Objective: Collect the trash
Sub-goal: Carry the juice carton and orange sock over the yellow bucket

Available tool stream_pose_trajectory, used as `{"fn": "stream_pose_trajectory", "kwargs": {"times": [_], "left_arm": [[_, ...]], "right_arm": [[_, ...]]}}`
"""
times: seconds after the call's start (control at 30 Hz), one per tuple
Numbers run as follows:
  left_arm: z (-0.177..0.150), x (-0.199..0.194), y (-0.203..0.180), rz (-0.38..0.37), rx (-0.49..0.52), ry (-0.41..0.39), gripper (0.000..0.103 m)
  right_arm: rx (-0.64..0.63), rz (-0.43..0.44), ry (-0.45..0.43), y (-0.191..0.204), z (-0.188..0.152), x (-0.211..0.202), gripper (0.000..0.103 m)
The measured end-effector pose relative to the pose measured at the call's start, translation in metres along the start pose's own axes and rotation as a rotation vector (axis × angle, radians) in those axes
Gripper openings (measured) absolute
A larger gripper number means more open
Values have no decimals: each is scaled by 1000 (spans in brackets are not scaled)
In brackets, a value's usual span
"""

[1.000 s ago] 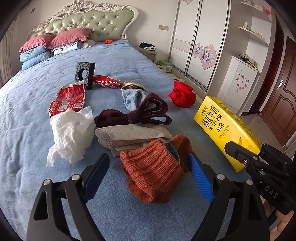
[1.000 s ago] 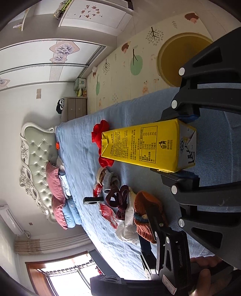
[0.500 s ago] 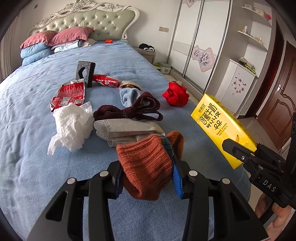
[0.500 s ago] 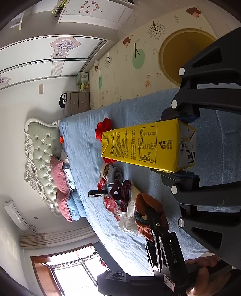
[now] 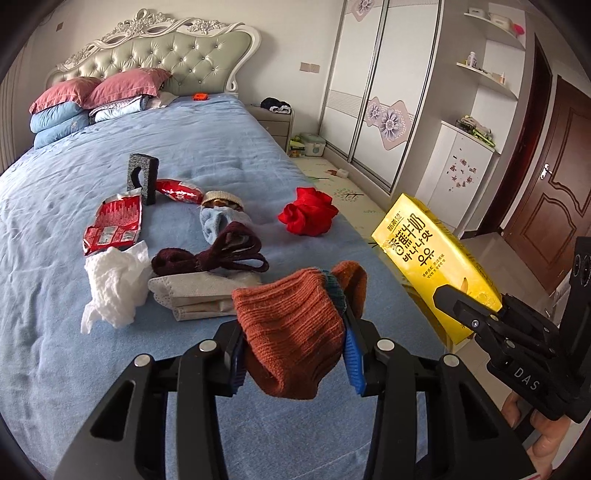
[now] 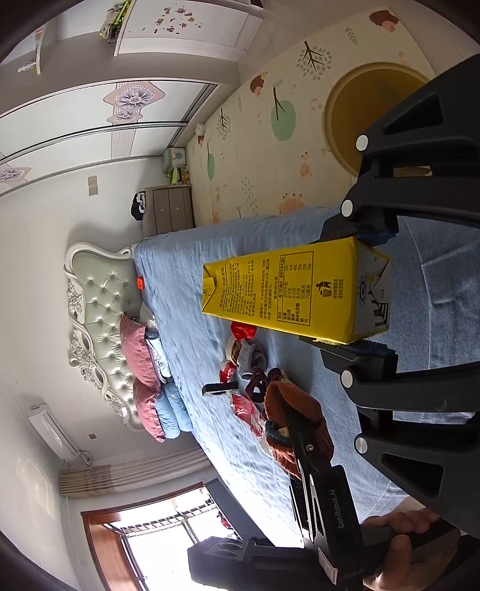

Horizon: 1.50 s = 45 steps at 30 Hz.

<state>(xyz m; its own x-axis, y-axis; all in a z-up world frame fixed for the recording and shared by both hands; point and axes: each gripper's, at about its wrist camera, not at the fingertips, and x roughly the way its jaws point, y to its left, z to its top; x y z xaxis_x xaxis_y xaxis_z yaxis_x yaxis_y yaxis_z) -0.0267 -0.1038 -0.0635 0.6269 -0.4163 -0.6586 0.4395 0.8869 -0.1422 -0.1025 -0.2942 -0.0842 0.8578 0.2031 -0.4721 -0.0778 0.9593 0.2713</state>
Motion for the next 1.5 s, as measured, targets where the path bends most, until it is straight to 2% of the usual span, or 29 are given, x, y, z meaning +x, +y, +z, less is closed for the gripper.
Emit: {"fn": "stream_pose_trajectory", "kwargs": {"times": [0.27,0.6,1.03,1.27,1.5], "left_arm": [[16,31,-48,-74,57,31,43],[33,81,-120,-162,140,93,43],[28,161,-199,-250,199,240,43],[24,192,-222,-271,206,307,43],[30,221,-230,-262,182,354,43]], "right_arm": [[55,-75,-32,-38,0,-20,39],[172,-195,-75,-106,-4,-44,39],[302,-296,-60,-191,-31,-62,39],[358,-329,-30,-224,-46,-61,39],[378,-320,-4,-237,-54,-53,39]]}}
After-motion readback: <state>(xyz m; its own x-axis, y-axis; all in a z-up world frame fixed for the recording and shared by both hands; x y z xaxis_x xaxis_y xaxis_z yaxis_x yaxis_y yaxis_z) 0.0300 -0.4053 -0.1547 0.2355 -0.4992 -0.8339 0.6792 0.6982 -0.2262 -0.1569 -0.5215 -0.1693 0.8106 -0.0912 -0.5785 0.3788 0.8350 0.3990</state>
